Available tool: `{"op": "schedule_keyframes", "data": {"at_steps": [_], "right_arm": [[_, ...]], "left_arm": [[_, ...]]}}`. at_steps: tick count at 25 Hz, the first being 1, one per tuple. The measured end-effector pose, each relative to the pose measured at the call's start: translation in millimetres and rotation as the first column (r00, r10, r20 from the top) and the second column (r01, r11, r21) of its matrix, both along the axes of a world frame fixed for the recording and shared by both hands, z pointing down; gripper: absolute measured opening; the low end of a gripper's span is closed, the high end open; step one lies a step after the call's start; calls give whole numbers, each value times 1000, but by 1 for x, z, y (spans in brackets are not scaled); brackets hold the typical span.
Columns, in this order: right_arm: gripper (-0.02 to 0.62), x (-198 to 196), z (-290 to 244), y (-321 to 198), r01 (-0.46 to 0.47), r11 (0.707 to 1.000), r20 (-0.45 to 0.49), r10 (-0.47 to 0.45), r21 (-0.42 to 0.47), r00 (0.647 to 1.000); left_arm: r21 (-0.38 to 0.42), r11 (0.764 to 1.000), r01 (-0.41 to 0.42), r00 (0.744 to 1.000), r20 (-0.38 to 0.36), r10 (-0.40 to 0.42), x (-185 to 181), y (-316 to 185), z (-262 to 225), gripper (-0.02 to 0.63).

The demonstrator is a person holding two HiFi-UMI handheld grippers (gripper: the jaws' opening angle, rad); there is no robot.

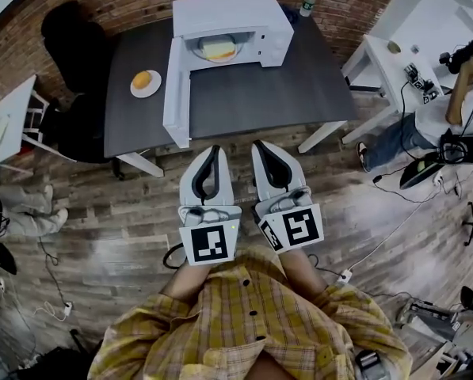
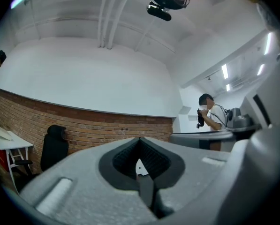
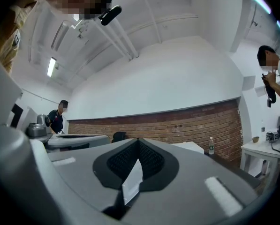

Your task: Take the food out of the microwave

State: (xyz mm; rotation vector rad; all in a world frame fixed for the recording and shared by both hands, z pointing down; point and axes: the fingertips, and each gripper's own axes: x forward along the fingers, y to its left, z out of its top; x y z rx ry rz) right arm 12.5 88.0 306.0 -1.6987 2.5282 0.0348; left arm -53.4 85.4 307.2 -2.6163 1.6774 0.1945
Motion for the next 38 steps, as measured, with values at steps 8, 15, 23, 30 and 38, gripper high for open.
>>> {"op": "schedule_keyframes", "data": {"at_steps": [8,15,23,30,38], "right_arm": [[3,-4,-2,-81,-23,999,-8,22,-36,1000],[3,-13,-9,-145,-68,997,-12,68,-26,998],[4,-17,8,-192,-48,997,-5,48,-68,999],[3,-4,15,-226,-18,996,-14,16,-83,1000],[4,22,23,-268,19,995,12,-18,-101,1000]], "left_arm": [[-13,1000,-21,999,-25,20,-6,-84,-6,0],[-21,999,-36,998,-42,36,-19,-150,-10,0],[-56,998,-38,999,-27,37,-18,-191,5,2],[-65,998,-19,999,-30,17,-3,-225,9,0],[-62,998,11,1000,-18,-12,22,-260,12,1]]}}
